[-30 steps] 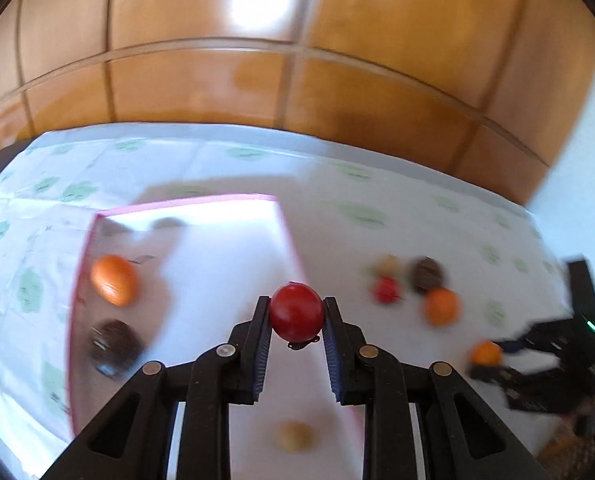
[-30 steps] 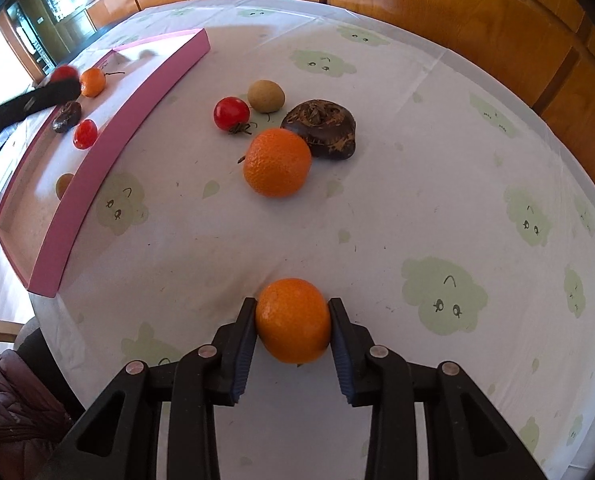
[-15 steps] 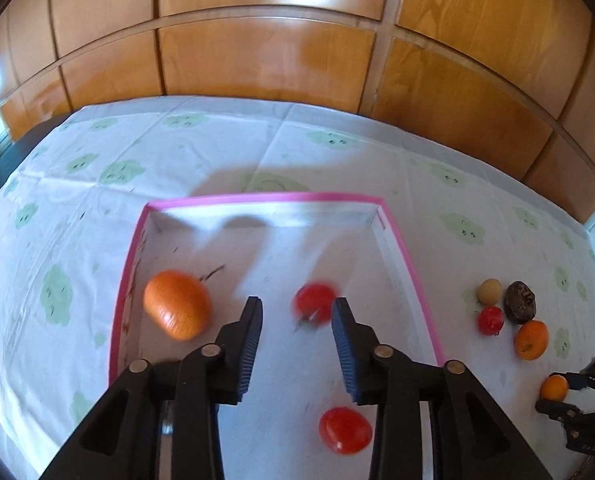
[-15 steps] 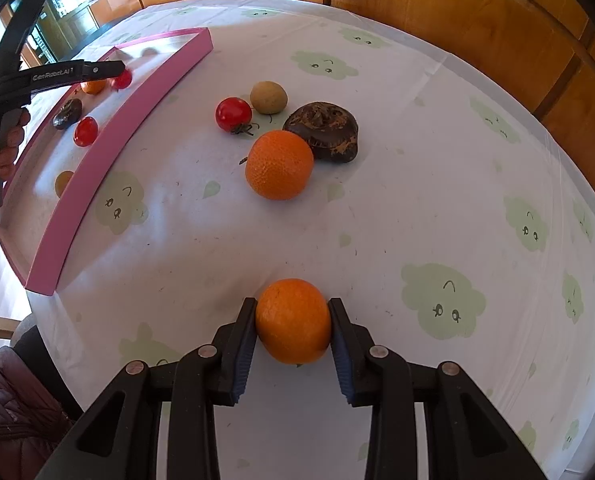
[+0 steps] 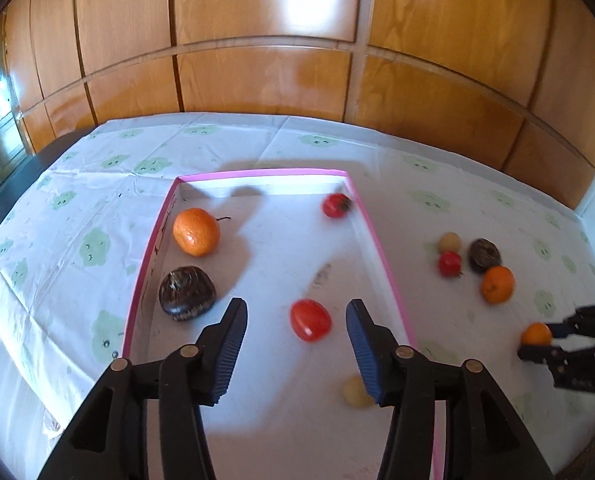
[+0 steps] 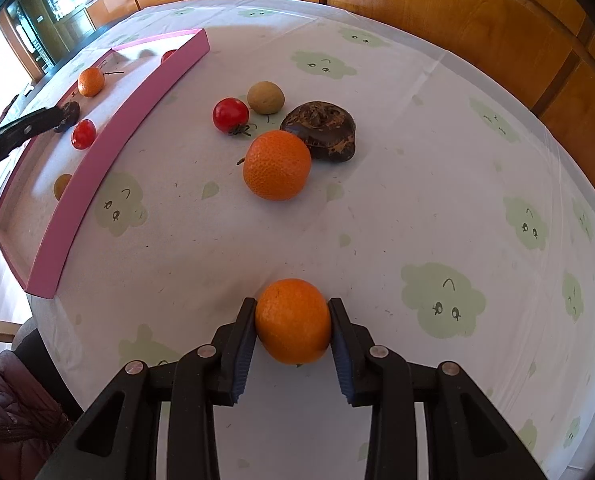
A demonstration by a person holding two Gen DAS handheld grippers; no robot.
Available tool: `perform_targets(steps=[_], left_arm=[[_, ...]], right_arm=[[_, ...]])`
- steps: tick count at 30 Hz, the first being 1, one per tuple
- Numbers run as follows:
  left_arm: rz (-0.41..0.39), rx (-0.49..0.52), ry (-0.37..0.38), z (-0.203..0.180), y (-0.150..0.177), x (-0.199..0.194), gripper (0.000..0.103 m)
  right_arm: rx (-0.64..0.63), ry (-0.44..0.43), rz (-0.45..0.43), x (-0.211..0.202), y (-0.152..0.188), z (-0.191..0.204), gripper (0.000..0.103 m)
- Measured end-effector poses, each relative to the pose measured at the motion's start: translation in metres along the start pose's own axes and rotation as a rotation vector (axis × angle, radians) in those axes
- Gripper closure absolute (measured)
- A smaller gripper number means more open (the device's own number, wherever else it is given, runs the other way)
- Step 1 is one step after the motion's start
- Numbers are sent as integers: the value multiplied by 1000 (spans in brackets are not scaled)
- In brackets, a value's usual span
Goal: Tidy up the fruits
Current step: 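Carry the tangerine into the pink tray and open the right tool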
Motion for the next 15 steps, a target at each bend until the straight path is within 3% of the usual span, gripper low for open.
perform_targets(steps=[15], left_arm=[[-15,37,27,-16,15,-24,49]], right_arm=[[11,3,-2,-1,0,-3,67]])
Point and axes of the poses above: each gripper's, at about its wrist camera, not at the fingertips, and x roughly the way its jaws point, z to its left, y to its underside, the point moved 1 cm from there along x, roughly the way its jaws point, and after that the axes turned 3 degrees about z, right-handed, at the moved point
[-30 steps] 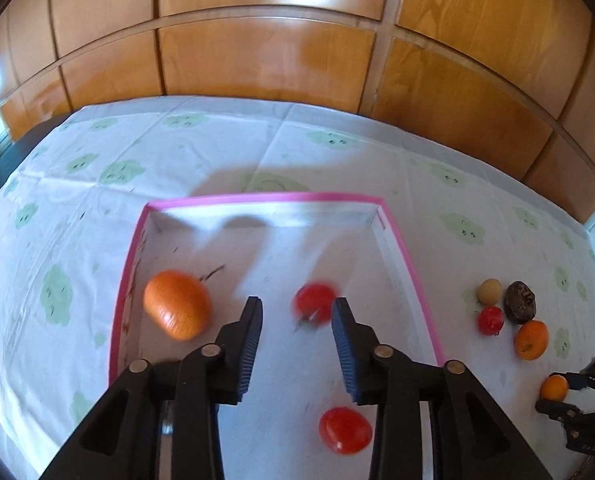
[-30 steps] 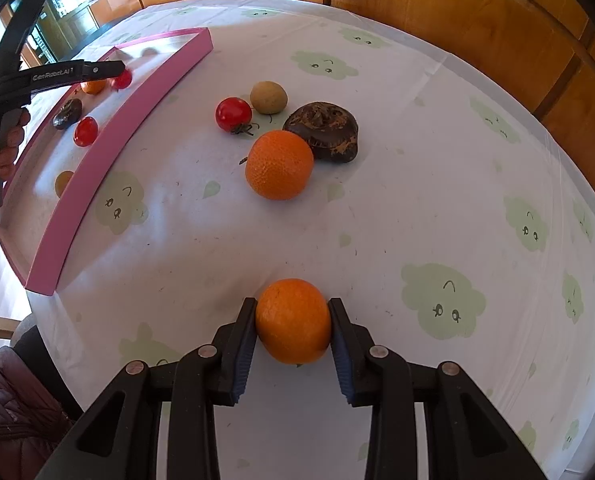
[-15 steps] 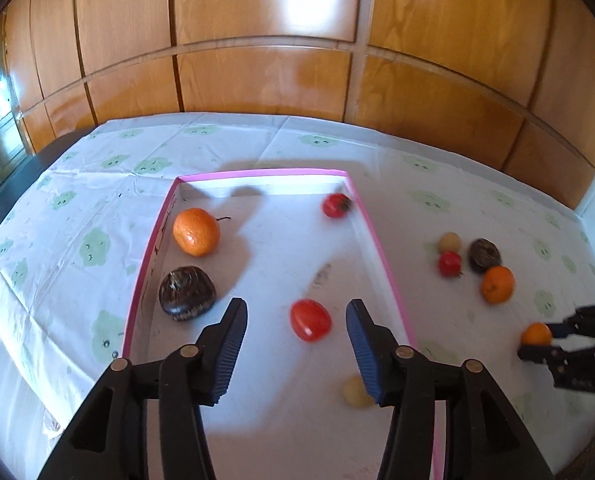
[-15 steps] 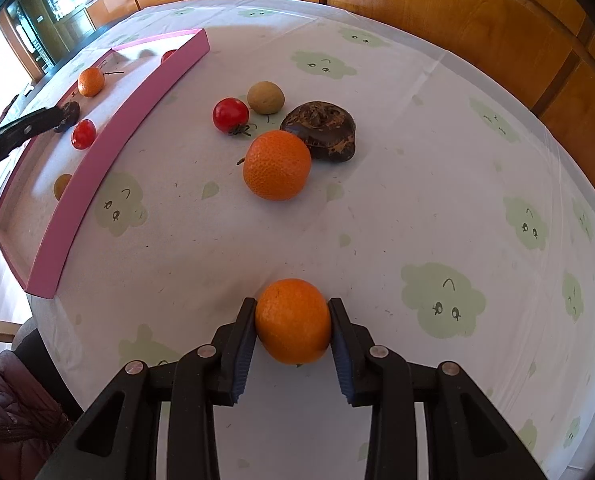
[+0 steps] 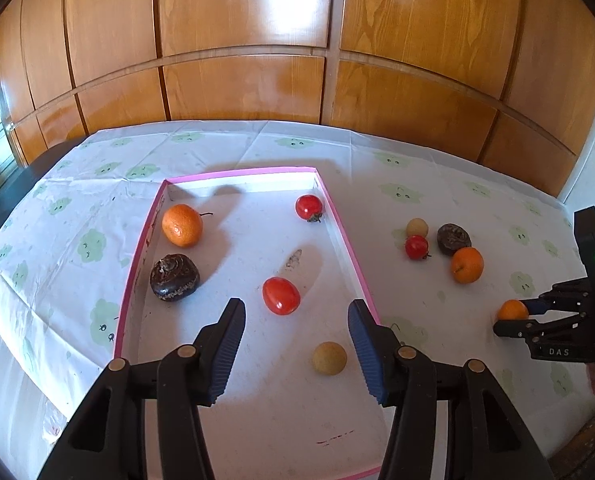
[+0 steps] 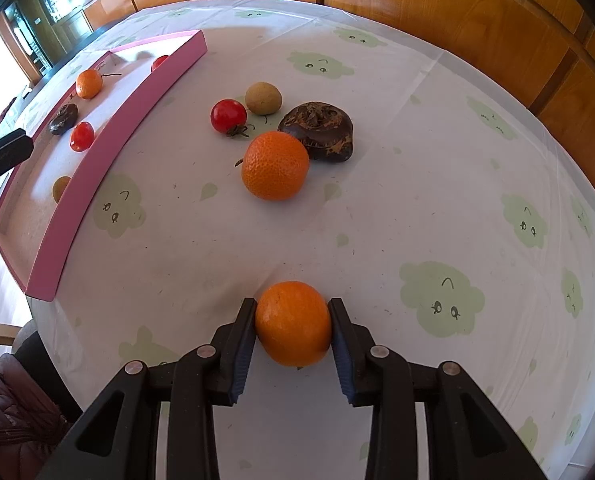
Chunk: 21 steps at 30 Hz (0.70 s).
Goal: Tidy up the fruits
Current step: 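Carry the tangerine into the pink tray and open the right tool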
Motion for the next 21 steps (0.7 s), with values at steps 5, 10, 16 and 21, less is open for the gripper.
perform_targets(steps=[5,10,16,21], left_arm=[[6,0,-3,1,3,-1,48],[16,-5,-3,2,6,0,47],[1,0,-29,5,9,-2,47],[-12,0,-35,9,10,-6,45]], right_arm=[[19,19,-4,-2,0,-4,67],[11,50,-11,-7,-1,-3,68],[-3,74,-19,-9,4,-3,68],[2,76,-18,-10,7,-1,68]])
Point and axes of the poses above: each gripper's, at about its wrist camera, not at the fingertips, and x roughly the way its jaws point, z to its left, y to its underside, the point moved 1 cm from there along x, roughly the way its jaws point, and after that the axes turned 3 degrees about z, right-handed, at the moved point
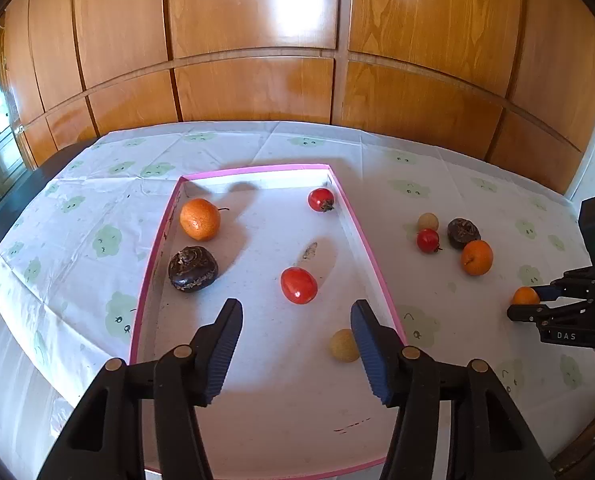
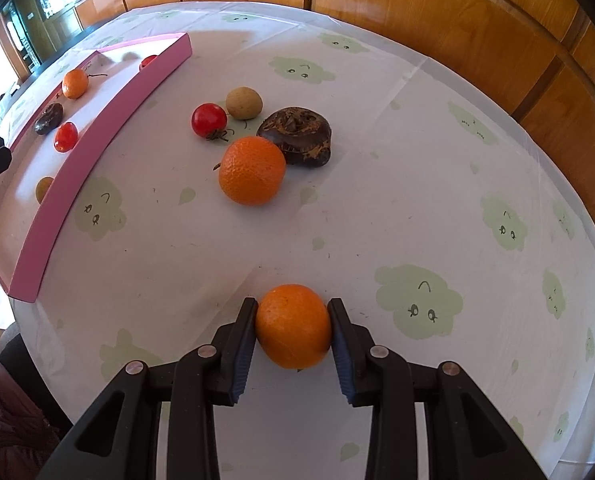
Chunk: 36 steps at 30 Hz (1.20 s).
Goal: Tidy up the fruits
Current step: 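Carry the tangerine into the pink tray and open the right tool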
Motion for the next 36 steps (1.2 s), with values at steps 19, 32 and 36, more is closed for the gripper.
perform_targets(steps=[19,32,36], left_arm=[[-51,-70,-35,33,7,-8,45],[-48,-136,-70,64,16,-8,45],[-46,-131,-69,63,17,-8,45]], right_arm=[[-29,-151,-84,-29,-33,70,68],[110,-303,-174,-23,-126,129,68],[109,-278,-148,-9,-140,144,67]])
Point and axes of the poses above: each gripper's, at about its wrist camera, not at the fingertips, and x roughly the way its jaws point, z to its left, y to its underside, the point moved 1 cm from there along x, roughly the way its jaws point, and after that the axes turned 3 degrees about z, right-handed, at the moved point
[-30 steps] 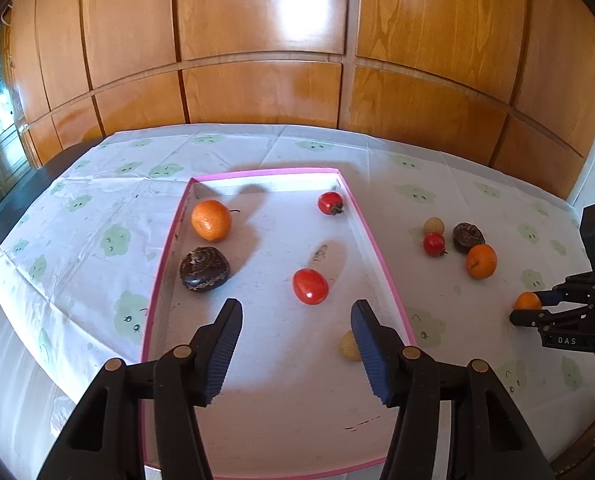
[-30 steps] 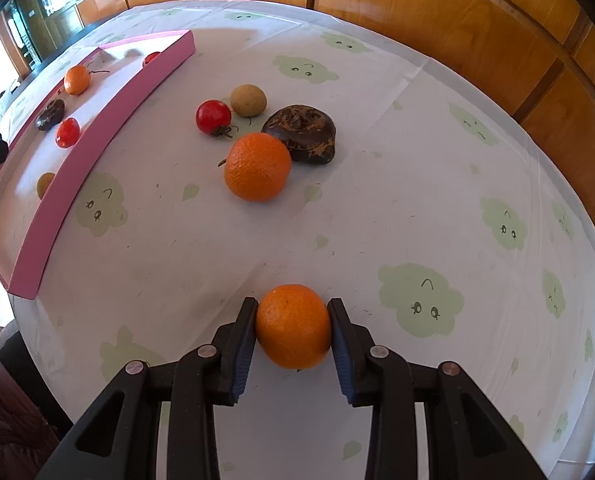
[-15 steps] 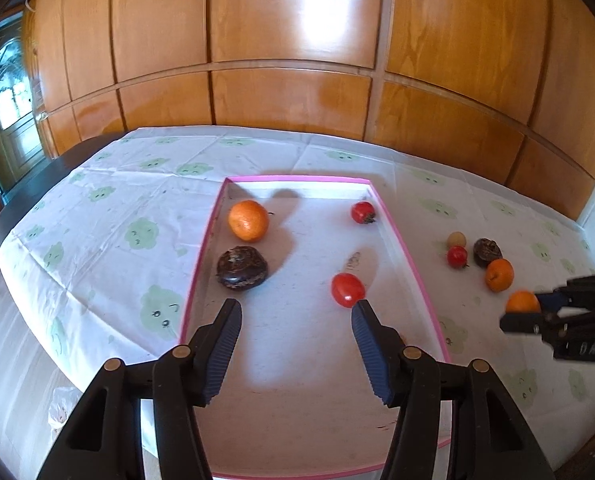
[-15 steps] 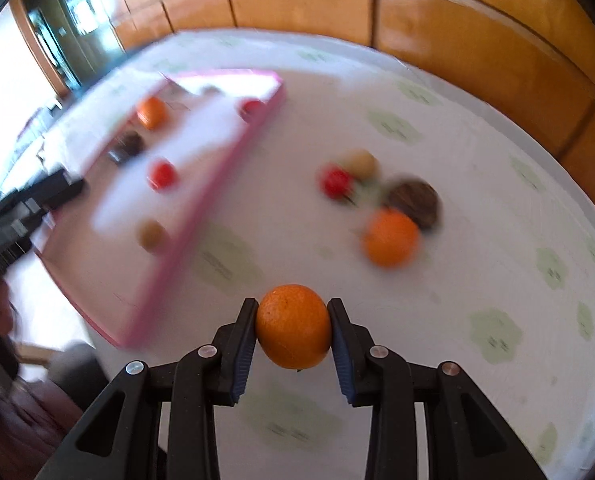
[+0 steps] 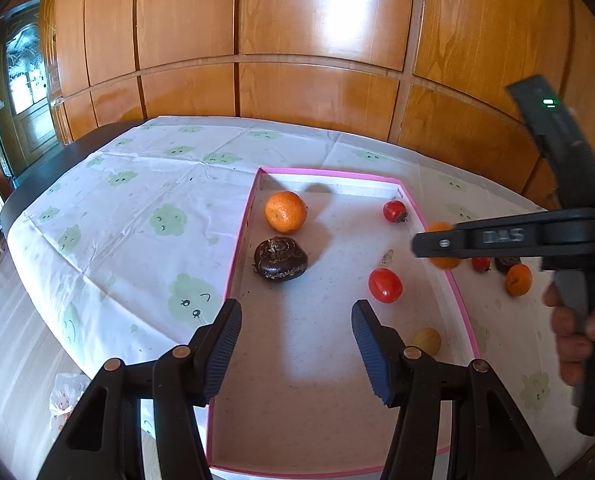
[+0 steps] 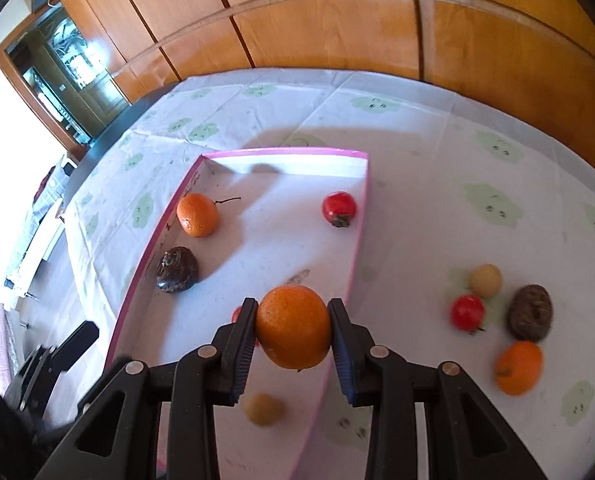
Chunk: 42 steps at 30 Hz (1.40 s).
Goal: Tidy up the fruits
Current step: 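Carry the tangerine into the pink tray and open the right tool, then grasp another red tomato with the left tool while the right tool returns to the pile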
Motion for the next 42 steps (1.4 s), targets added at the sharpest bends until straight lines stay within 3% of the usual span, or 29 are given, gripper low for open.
perform_targets(steps=[6,18,42], left_arm=[[-2,13,1,-4,0,-2,45],[-34,69,8,-20,-2,-12,45],[-35,189,33,-58,3,-18,45]], right_arm=[[17,11,-29,-3,2,-6,67],[25,53,-121,-55,36,-41,67],[112,293,-200,-128,72,-154,67]])
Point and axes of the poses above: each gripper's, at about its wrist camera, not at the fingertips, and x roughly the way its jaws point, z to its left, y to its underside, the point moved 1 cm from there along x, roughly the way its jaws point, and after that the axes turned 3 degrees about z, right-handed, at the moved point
